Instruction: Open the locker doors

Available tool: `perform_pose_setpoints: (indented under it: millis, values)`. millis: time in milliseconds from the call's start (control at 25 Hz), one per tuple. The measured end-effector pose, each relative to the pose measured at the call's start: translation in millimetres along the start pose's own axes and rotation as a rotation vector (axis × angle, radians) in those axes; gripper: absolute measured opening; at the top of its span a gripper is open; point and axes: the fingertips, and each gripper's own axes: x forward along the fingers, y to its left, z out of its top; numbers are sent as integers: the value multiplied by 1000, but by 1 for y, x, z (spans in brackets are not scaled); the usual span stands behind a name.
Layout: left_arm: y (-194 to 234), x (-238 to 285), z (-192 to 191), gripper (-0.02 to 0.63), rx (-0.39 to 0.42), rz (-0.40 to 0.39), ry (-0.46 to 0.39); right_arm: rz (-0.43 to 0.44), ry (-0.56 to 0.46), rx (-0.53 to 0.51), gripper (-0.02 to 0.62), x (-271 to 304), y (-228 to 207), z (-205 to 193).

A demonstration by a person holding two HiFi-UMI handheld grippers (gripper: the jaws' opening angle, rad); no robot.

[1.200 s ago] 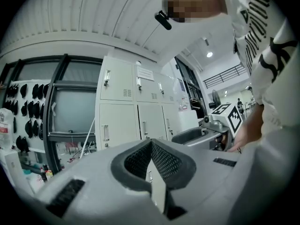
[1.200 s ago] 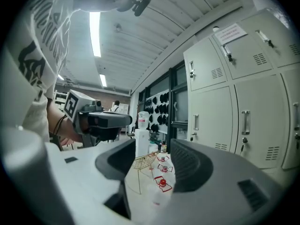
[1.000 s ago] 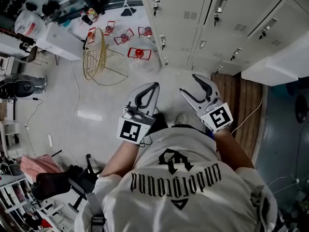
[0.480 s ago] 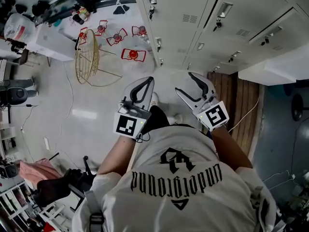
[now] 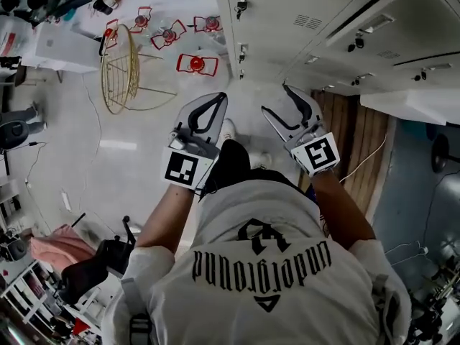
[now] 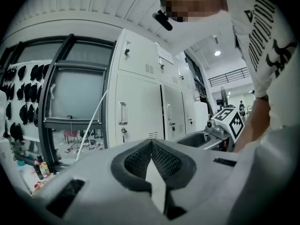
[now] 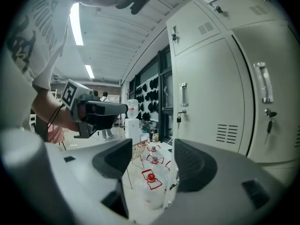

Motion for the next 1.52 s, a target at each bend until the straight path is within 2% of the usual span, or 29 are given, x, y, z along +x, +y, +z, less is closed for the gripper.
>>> perform_pose_setpoints:
  millis: [200,520,680,800,1120,1280,1520]
  values:
    - [38,19,-31,8,-36,-6,23,1,36,31,287,53,-15,-39]
    - [82,56,-96,8,-28,-40,89,10,107,71,279,125,-43,-115]
    - [100,70,-128,8,-25,-47,111,-2,143,93,282,157,-50,-157]
    - [110,83,-151,8,-56,-57,123,-21,162,133,272,179,-59,-185]
    - [136,115,-214,8,-86,-45,149,-39,218,124,270,230,-75,-244]
    - [151,122,-229,8,-91,-25,151,-50,232,126,272,251,-79,-265]
    - [151,129,-242,8,-69,-61,166,-85,250,159,275,272,-88,-289]
